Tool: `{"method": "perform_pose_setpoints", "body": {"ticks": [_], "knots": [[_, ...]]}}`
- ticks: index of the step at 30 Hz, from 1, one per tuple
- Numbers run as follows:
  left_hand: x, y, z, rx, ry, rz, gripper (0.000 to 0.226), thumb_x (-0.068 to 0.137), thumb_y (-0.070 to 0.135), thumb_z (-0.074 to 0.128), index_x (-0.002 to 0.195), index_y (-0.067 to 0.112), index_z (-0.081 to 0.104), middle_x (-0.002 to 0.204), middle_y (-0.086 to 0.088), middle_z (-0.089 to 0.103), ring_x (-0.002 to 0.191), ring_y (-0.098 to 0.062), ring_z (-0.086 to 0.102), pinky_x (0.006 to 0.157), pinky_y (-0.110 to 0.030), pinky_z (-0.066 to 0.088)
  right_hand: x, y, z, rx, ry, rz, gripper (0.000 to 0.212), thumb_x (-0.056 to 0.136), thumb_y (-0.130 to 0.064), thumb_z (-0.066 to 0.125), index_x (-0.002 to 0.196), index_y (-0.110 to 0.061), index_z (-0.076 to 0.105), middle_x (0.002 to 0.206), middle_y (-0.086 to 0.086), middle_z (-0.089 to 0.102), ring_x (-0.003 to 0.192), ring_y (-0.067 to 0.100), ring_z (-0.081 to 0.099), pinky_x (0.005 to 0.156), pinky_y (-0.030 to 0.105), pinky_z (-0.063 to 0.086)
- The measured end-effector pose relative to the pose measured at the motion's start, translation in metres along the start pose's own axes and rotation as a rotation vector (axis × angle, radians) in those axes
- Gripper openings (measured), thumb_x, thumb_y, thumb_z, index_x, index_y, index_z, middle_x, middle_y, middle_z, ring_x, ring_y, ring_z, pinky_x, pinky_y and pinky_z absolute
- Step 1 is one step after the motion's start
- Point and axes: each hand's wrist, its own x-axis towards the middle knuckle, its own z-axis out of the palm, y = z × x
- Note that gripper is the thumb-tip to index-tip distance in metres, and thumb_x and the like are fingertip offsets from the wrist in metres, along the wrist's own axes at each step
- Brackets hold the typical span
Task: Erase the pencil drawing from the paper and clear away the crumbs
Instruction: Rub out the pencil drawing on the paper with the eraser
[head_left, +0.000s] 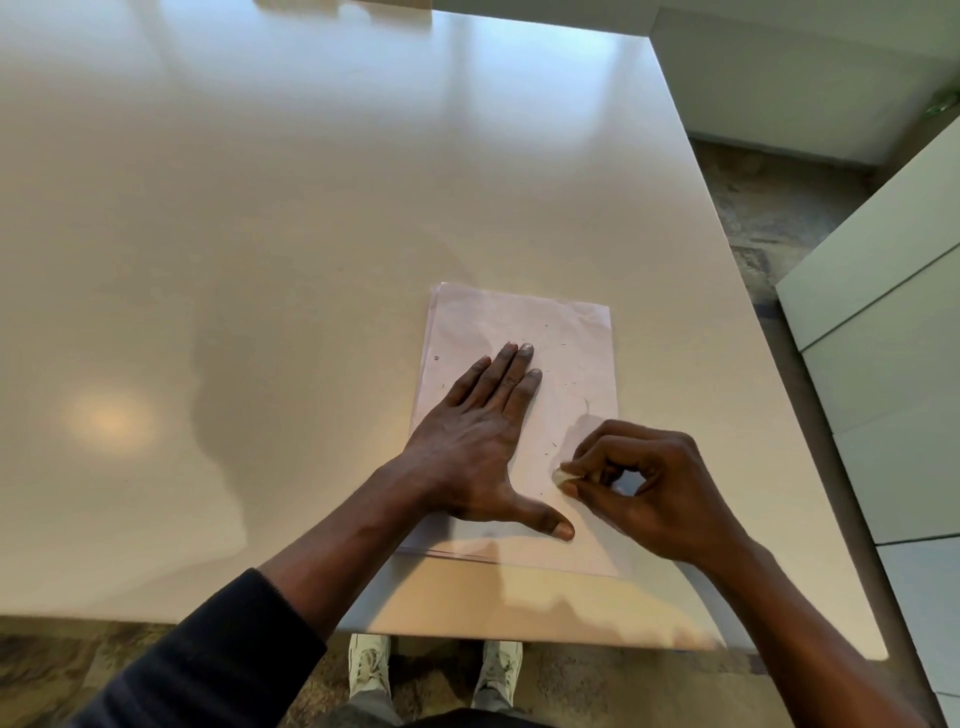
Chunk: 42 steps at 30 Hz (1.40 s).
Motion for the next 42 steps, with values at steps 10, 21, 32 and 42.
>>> {"method": "perform_pose_setpoints", "body": {"ticks": [10,21,32,42], "knots": [[0.0,0.001,0.0,-0.007,0.009,-0.011,0.159,0.062,0.106,0.053,0.165,0.014,-0.026,0.164,0.001,-0.049,0.148,-0.012,-0.05,0.13,-0.039,-0.021,0.03,0.015,-0.01,-0.068,0.148,0.051,0.01,0.086,-0.015,0.09,0.09,-0.011,0.082,0.09,-0.006,0.076,0.074,0.018,0.072,0.065,0.037,0.061],[0.0,0.001,0.0,-0.004,0.018,-0.008,0.158,0.063,0.106,0.053,0.166,0.014,-0.025,0.165,0.001,-0.048,0.149,-0.012,-0.049,0.13,-0.039,-0.02,0.037,0.026,-0.018,-0.081,0.176,0.088,0.011,0.085,-0.016,0.091,0.09,-0.012,0.082,0.09,-0.006,0.077,0.073,0.02,0.073,0.065,0.043,0.061],[0.0,0.0,0.0,-0.009,0.024,-0.011,0.159,0.062,0.107,0.053,0.166,0.014,-0.024,0.166,0.001,-0.048,0.149,-0.012,-0.049,0.13,-0.038,-0.02,0.038,0.031,-0.021,-0.089,0.182,0.057,0.013,0.087,-0.021,0.088,0.092,-0.01,0.082,0.089,-0.002,0.076,0.073,0.022,0.071,0.064,0.047,0.059],[0.0,0.001,-0.001,-0.009,0.031,-0.014,0.159,0.061,0.107,0.052,0.166,0.014,-0.023,0.166,0.001,-0.047,0.149,-0.011,-0.049,0.129,-0.038,-0.021,0.042,0.033,-0.027,-0.12,0.125,0.079,0.011,0.085,-0.016,0.09,0.092,-0.011,0.082,0.089,-0.004,0.076,0.074,0.019,0.072,0.068,0.042,0.061]]}}
